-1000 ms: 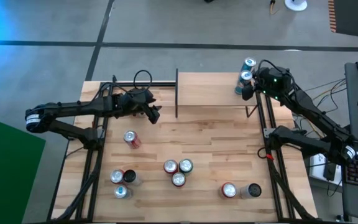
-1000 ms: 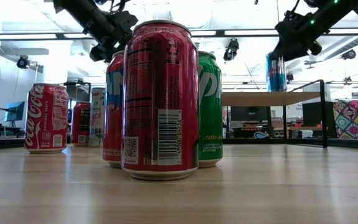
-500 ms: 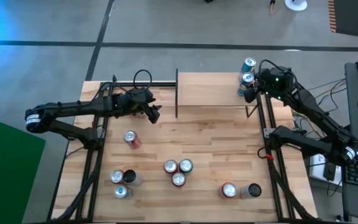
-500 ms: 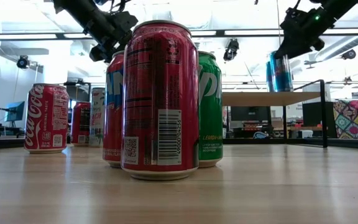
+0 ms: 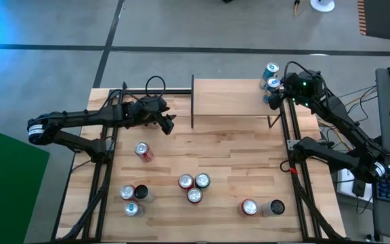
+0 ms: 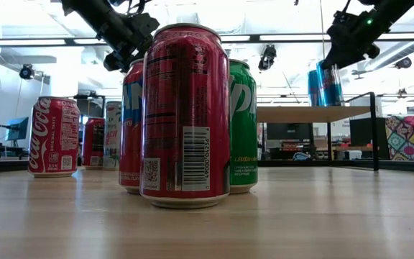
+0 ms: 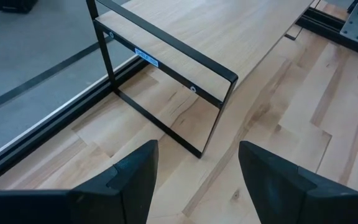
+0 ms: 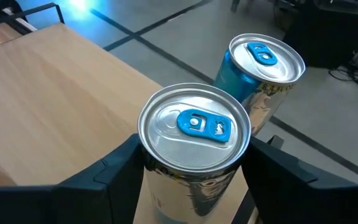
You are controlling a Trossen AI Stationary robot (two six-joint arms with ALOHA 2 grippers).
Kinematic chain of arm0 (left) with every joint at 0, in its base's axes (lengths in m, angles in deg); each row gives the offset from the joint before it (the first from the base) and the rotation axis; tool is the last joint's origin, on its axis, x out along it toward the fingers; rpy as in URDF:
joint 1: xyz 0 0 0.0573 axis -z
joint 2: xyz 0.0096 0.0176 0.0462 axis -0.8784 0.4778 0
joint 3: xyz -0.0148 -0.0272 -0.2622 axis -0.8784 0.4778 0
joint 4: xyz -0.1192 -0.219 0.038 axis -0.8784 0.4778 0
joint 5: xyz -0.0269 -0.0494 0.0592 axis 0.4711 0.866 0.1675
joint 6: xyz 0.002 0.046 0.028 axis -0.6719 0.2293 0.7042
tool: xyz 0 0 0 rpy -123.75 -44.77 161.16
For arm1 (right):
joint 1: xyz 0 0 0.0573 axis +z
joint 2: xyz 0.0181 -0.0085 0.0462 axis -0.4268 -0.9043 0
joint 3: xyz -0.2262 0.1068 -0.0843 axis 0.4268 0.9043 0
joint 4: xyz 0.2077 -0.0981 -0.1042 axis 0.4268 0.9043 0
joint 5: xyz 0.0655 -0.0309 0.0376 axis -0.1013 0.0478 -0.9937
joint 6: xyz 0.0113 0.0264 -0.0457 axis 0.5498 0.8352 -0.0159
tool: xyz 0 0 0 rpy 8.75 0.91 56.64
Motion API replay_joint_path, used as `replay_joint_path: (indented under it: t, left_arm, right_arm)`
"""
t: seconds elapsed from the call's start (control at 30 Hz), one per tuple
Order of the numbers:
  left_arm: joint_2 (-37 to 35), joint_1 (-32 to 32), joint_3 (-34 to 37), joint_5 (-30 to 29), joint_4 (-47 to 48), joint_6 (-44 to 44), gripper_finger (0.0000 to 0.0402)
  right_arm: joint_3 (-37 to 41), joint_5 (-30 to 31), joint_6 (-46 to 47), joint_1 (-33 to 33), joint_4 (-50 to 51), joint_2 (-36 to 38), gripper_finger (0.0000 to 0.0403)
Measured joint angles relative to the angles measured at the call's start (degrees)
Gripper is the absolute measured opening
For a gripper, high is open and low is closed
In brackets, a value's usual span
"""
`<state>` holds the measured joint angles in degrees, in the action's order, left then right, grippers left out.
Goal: Place canned beverage on shelf
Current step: Put the right blue soda can on the shelf aligned with the other blue soda can
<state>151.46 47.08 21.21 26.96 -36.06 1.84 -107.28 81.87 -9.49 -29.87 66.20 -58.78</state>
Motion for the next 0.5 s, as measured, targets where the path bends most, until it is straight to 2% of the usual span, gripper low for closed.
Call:
replay_joint_path:
  t: [0.5]
  left_arm:
    - [0.0, 0.0, 0.0, 0.0, 0.0, -0.2, 0.021]
  right_arm:
    - [1.3, 2.5, 3.1, 0.1, -3.8, 0.3, 0.0235]
